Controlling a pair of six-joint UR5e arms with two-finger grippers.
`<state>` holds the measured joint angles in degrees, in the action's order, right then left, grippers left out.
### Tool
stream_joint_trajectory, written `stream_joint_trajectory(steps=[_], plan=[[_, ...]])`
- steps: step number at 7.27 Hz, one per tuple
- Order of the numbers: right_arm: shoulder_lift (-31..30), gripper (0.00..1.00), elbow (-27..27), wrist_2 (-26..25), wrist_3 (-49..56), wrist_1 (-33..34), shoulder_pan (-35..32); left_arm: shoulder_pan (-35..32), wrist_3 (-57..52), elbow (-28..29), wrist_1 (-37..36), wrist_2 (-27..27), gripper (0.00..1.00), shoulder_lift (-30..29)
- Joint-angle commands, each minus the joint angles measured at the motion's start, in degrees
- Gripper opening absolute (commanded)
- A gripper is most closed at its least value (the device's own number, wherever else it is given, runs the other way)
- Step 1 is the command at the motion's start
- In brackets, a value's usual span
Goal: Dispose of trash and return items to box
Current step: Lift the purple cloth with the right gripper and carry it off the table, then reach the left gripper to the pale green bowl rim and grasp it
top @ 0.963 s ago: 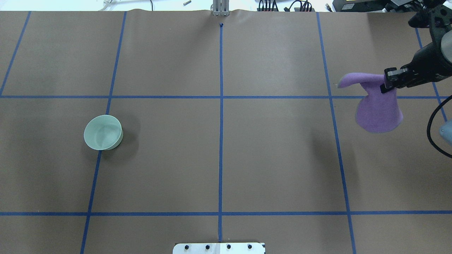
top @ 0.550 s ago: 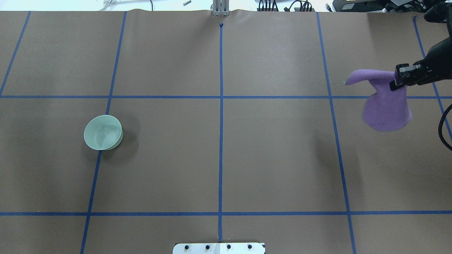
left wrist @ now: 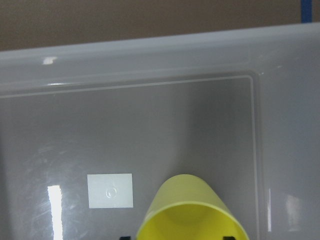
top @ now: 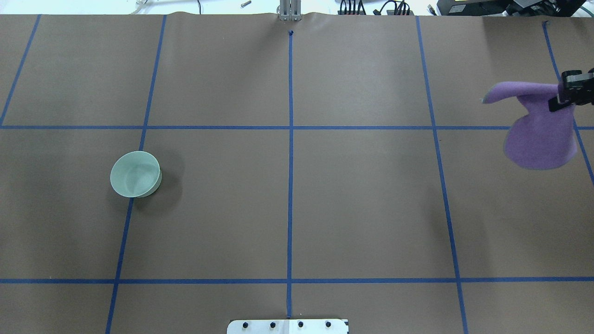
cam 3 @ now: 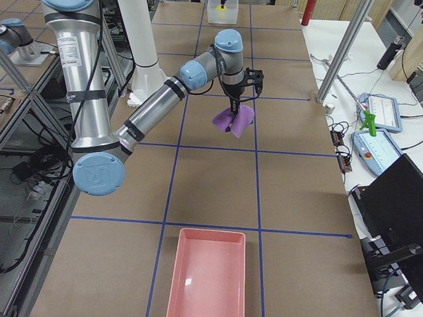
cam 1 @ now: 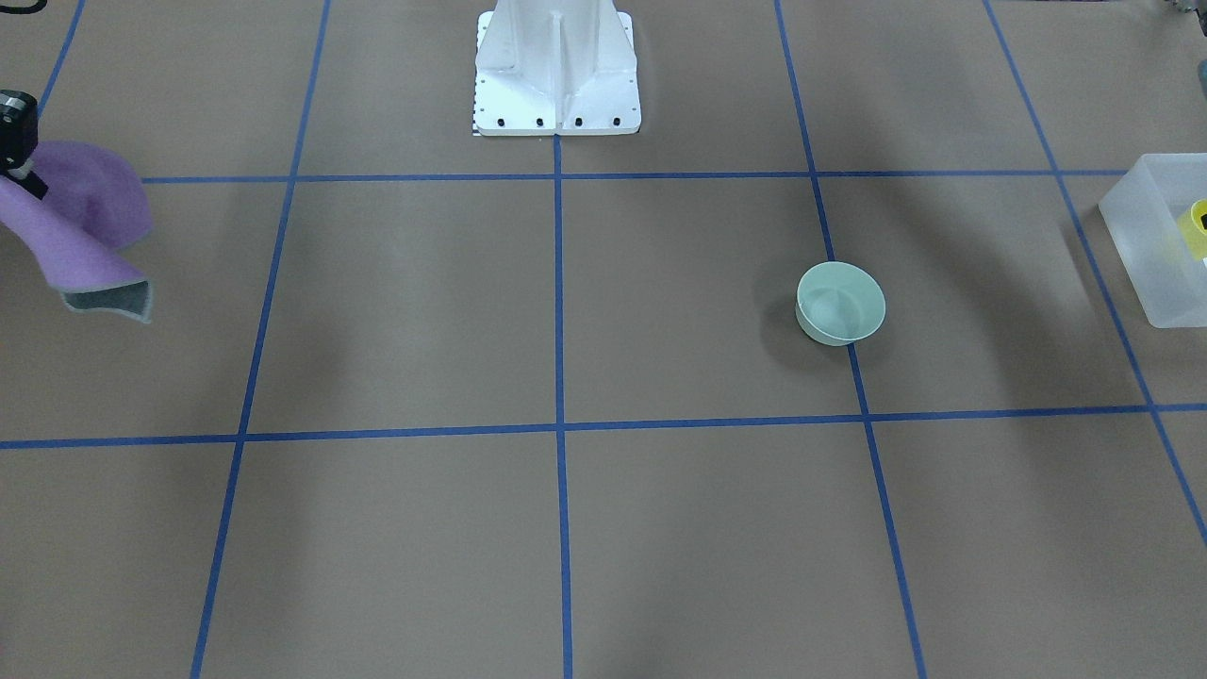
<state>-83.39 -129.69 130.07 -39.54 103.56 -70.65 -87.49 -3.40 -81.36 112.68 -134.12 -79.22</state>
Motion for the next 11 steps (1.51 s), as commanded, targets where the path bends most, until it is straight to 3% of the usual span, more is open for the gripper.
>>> stream_joint_trajectory(steps=[1,3,5,7,8,9,11], plan=[[-2.6,0.0,-0.9,0.0,4.7,1.3,-4.2,-5.5,0.7,-5.0,-0.3,0.1,0.98,-2.4],[-6.0,0.0,-0.8,-0.2,10.9,1.3,-7.5,-5.9,9.1,-15.7,-8.5,-4.1,0.98,-3.7],[-10.3,0.0,-0.1,-0.9,20.9,1.4,-11.8,-4.7,23.5,-21.8,-8.5,-5.3,0.98,-5.2],[-13.5,0.0,0.1,-1.1,25.9,1.4,-14.7,3.2,39.6,-23.5,-3.7,-8.3,0.98,-6.5],[-14.1,0.0,0.8,-1.1,28.4,1.4,-15.9,9.7,50.6,-23.1,2.2,-7.4,0.98,-6.7],[-14.1,0.0,2.4,-1.4,30.3,1.3,-16.7,16.1,60.3,-22.9,6.2,-2.0,0.98,-8.5],[-14.3,0.0,3.1,-4.2,32.3,1.3,-17.2,26.9,70.7,-21.7,11.3,5.3,0.98,-10.2]])
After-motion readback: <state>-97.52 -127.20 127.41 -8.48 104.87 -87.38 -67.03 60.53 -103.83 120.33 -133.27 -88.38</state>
